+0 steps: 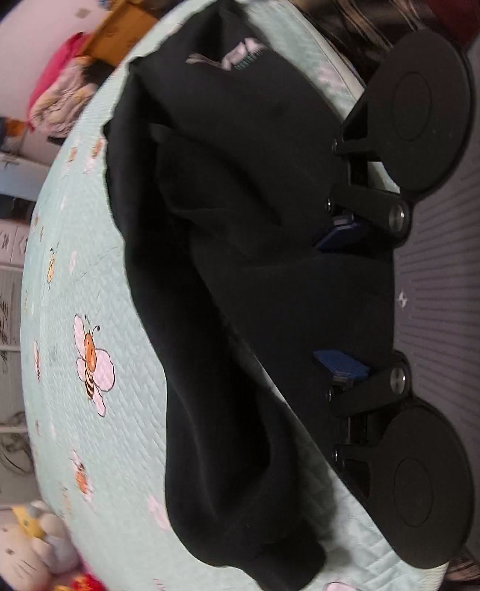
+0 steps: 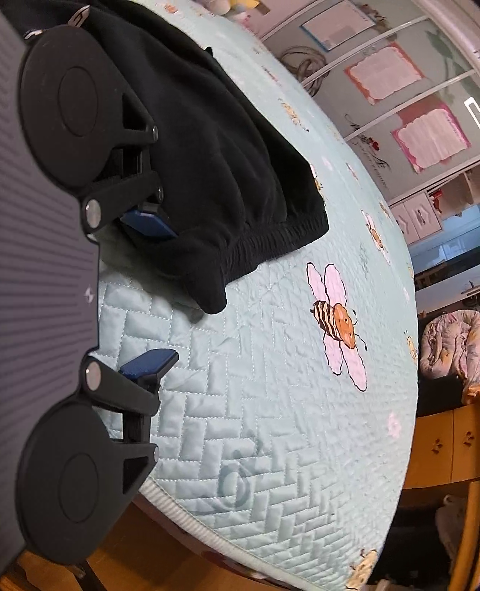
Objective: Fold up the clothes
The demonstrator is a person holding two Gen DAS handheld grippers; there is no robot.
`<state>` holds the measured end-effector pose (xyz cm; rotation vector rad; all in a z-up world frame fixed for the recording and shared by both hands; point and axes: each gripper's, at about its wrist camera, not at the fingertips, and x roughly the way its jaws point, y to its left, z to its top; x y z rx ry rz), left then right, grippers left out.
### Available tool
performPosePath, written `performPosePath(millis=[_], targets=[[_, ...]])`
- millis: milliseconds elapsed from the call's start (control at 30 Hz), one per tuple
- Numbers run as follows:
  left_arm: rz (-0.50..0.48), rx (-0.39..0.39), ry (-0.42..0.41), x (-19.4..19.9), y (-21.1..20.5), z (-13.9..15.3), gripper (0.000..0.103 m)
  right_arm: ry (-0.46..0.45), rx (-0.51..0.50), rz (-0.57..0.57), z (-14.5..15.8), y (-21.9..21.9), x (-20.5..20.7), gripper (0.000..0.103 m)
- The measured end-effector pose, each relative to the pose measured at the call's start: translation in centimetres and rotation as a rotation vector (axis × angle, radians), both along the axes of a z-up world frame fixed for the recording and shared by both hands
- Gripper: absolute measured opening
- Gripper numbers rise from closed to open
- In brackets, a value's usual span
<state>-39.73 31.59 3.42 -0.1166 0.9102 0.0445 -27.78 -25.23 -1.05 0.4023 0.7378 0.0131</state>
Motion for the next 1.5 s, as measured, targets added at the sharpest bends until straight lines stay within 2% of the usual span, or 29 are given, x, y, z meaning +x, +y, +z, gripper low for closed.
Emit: performPosePath(millis=[33,67,100,167,233,267,333,367,400,567,633,667,733,767,800,867,1000,1100,1233,1367,1433,1467,1500], targets=[[0.001,-0.003,0.007,-0.1,0.2,0.2,0.043,0.004,0.002,0.002,-0.2,0.0,0.1,0.067],[0.007,-0.014,0.016,-0.2,0.6,0.5,0.020,0.006,0.002,0.003,-0.3,0.1,0.1,0.068],[0.030,-0.034,0.022,-0.4,1.2,0.7,0.011,0.005,0.001,0.005,-0.5,0.0,0.1,0.068],[0.115,-0.082,0.024,-1.0,2.8,1.0,0.009,0.003,0.003,0.003,-0.8,0.0,0.1,0.069],[0.185,-0.080,-0.005,-2.0,3.6,1.9,0.009,-0.001,0.009,-0.001,-0.9,-0.1,-0.1,0.069],[0.221,-0.074,-0.027,-2.4,3.9,2.5,0.013,-0.002,0.014,-0.005,-0.8,-0.1,-0.2,0.069],[0.301,-0.080,-0.069,-3.4,4.5,3.7,0.033,0.001,0.017,-0.007,-0.6,-0.3,-0.4,0.069],[0.341,-0.070,-0.089,-3.9,4.6,4.3,0.050,0.005,0.014,-0.006,-0.5,-0.3,-0.5,0.069],[0.381,-0.060,-0.110,-4.3,4.8,4.9,0.055,0.007,0.010,-0.006,-0.3,-0.3,-0.7,0.069],[0.428,0.013,-0.201,-6.0,3.3,7.7,0.057,0.016,0.004,-0.012,0.6,-0.7,-2.1,0.069],[0.456,0.052,-0.207,-6.2,3.0,8.2,0.073,0.031,0.048,0.001,0.7,-1.1,-2.6,0.069],[0.482,0.024,-0.186,-5.8,3.6,8.1,0.076,0.038,0.083,0.002,0.6,-1.4,-2.7,0.069],[0.536,-0.100,-0.168,-5.7,5.4,7.7,0.069,0.041,0.153,-0.002,0.3,-1.7,-2.8,0.069],[0.507,-0.162,-0.161,-5.4,5.8,7.7,0.067,0.040,0.183,-0.011,0.1,-1.8,-2.8,0.069],[0.432,-0.211,-0.148,-5.1,5.7,7.6,0.067,0.039,0.212,-0.019,-0.1,-1.9,-2.7,0.069],[0.232,-0.233,-0.125,-3.9,3.6,7.3,0.067,0.036,0.272,-0.036,-0.5,-2.1,-2.5,0.069],[-0.151,-0.087,-0.088,-1.2,-3.3,5.3,0.067,0.030,0.391,-0.070,-1.3,-2.5,-2.2,0.069],[-0.350,0.003,-0.071,0.6,-7.2,3.5,0.067,0.026,0.533,-0.094,-2.1,-2.9,-1.8,0.069],[-0.521,0.093,-0.059,1.7,-10.7,1.2,0.067,0.032,0.718,-0.187,-3.6,-3.9,-0.9,0.069],[-0.610,0.207,-0.054,2.6,-13.1,-0.6,0.068,0.045,0.896,-0.258,-5.3,-5.1,0.2,0.069],[-0.625,0.250,-0.056,2.8,-13.5,-1.6,0.069,0.040,0.924,-0.262,-5.5,-5.3,0.8,0.069],[-0.626,0.252,-0.059,3.1,-13.5,-2.0,0.067,0.043,0.905,-0.257,-5.4,-5.3,1.0,0.067],[-0.625,0.240,-0.060,3.2,-13.5,-2.1,0.060,0.047,0.881,-0.251,-5.3,-5.2,1.2,0.059]])
